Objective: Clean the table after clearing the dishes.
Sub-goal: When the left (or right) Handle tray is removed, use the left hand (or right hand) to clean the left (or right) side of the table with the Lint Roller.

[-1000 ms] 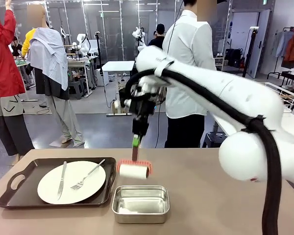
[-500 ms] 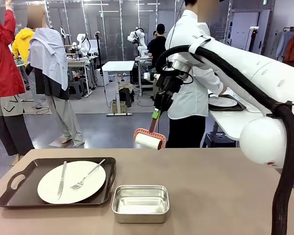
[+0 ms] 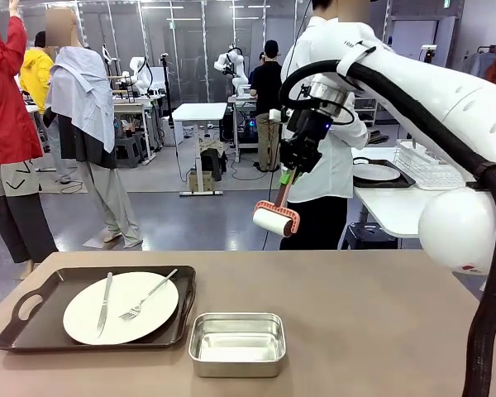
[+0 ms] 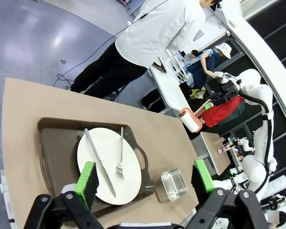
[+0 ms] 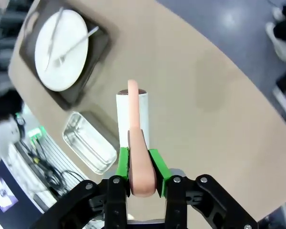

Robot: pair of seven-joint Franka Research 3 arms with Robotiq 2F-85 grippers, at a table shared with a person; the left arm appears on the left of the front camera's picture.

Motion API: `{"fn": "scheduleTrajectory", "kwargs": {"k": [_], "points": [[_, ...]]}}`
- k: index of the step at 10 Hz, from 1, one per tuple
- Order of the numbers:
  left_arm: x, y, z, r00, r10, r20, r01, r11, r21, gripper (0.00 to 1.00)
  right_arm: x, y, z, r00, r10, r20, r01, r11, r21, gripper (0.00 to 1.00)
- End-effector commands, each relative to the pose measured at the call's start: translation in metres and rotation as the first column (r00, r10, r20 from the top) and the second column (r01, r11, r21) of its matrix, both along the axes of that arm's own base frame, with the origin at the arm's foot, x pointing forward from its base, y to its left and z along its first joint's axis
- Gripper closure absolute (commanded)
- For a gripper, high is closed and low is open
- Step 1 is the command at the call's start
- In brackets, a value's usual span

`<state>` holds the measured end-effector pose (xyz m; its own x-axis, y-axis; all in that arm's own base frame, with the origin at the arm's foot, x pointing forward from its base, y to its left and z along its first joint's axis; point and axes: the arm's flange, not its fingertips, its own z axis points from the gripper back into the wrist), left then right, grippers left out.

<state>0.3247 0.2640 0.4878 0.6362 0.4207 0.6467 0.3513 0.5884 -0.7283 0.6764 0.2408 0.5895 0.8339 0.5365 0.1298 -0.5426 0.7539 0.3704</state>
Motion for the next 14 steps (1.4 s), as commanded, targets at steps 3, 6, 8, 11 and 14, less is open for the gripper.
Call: {"fn": "scheduleTrajectory", "kwargs": {"k": [3,6,8,11,14], "points": [[-0.001,0.002,0.001,1.000,-0.003,0.020,0.004,1.000,-0.013,0.00,-0.226,-0.059,-0.101,0.965,-0.241,-0.106,0.216,0.953,-0.211,1.00],[-0.001,0.002,0.001,1.000,-0.003,0.020,0.004,1.000,-0.013,0.00,-0.250,-0.068,-0.109,0.919,-0.337,-0.203,0.252,0.900,-0.354,1.00],[-0.001,0.002,0.001,1.000,-0.003,0.020,0.004,1.000,-0.013,0.00,-0.253,-0.077,-0.108,0.906,-0.400,-0.138,0.346,0.888,-0.302,1.00],[-0.001,0.002,0.001,1.000,-0.003,0.020,0.004,1.000,-0.013,0.00,-0.233,-0.112,-0.107,0.844,-0.536,0.021,0.536,0.843,-0.036,1.00],[-0.001,0.002,0.001,1.000,-0.003,0.020,0.004,1.000,-0.013,0.00,-0.221,-0.128,-0.117,0.817,-0.576,0.027,0.576,0.817,0.026,1.00]]}}
